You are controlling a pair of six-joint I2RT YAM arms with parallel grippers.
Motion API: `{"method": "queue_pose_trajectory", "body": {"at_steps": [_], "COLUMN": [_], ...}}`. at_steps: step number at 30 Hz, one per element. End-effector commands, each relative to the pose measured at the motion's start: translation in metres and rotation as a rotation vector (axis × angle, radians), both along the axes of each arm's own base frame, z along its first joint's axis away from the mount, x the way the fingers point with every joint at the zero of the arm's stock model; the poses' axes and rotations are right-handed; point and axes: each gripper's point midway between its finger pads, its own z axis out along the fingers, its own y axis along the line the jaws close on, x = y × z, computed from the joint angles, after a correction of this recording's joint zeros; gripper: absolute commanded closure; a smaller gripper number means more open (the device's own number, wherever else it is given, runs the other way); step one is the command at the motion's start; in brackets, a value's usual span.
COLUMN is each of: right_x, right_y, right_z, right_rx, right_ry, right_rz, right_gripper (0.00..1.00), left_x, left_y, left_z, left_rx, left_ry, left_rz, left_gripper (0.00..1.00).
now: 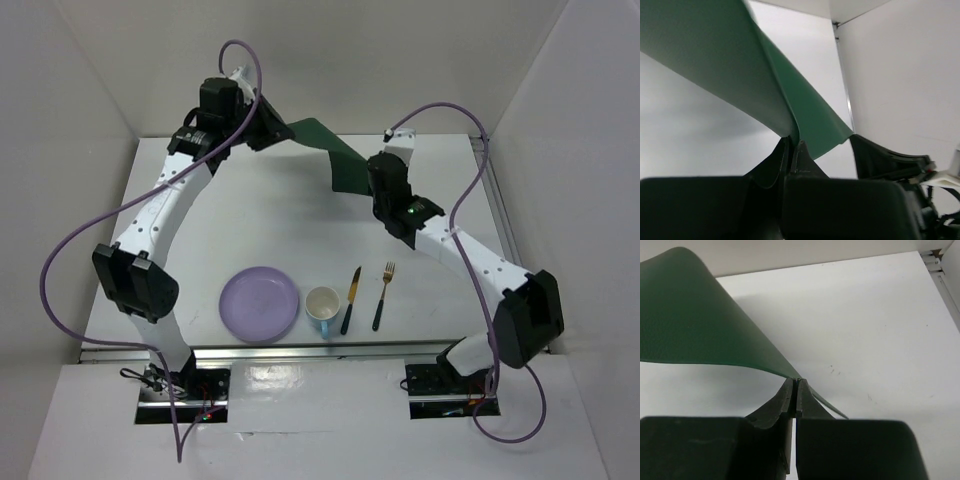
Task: Set the dinner table for one person
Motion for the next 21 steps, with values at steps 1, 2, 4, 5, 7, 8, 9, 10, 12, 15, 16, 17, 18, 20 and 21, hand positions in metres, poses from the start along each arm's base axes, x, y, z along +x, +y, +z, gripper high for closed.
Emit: {"method": "queue_pose_trajectory", "body": {"at_steps": [1,2,4,5,7,8,9,10,12,15,16,17,18,20,21], "right_x": [-0.026,-0.043,-0.059,-0.068,-0.091,-0.099,-0.106,-0.113,-0.121,-0.125,-0.124,-0.122,-0.119,-0.112,-0.107], "right_y": [0.001,0.005,0.016,0.021,0.035,0.040,0.044,0.057,0.070,0.085,0.088,0.091,0.093,0.098,0.101], "right_z": [0.026,0.014,-0.001,-0.009,-0.031,-0.039,-0.049,-0.051,-0.063,-0.078,-0.079,-0.077,-0.075,-0.062,-0.058], "right_rx": [-0.022,-0.029,0.005,0.037,0.056,0.063,0.073,0.098,0.126,0.169,0.191,0.225,0.251,0.316,0.334], "right_ry": [-0.095,-0.079,-0.046,-0.025,0.037,0.059,0.089,0.104,0.156,0.285,0.316,0.340,0.358,0.369,0.366], "right_rz": [0.053,0.094,0.168,0.193,0.286,0.317,0.342,0.402,0.469,0.480,0.482,0.481,0.484,0.523,0.537], "right_gripper": [1.00,1.00,1.00,1.00,1.00,1.00,1.00,1.00,1.00,1.00,1.00,0.93,0.87,0.70,0.56], "left_x": [-0.037,-0.042,-0.056,-0.069,-0.085,-0.096,-0.103,-0.111,-0.119,-0.118,-0.118,-0.116,-0.109,-0.101,-0.095], "left_y": [0.017,0.023,0.034,0.043,0.055,0.062,0.070,0.075,0.086,0.086,0.089,0.089,0.089,0.088,0.089], "left_z": [0.032,0.001,-0.018,-0.018,-0.060,-0.093,-0.095,-0.108,-0.131,-0.127,-0.124,-0.124,-0.115,-0.108,-0.104], "left_rx": [-0.025,-0.009,-0.001,0.005,0.050,0.093,0.100,0.116,0.105,0.100,0.116,0.125,0.125,0.130,0.134], "left_ry": [-0.076,-0.019,0.012,0.003,0.078,0.143,0.142,0.176,0.231,0.213,0.209,0.210,0.191,0.172,0.162], "left_rz": [-0.024,-0.014,0.001,0.011,0.028,0.044,0.069,0.080,0.118,0.118,0.127,0.122,0.130,0.126,0.138], "left_gripper": [1.00,1.00,1.00,1.00,1.00,1.00,1.00,1.00,1.00,1.00,1.00,1.00,1.00,1.00,1.00]}}
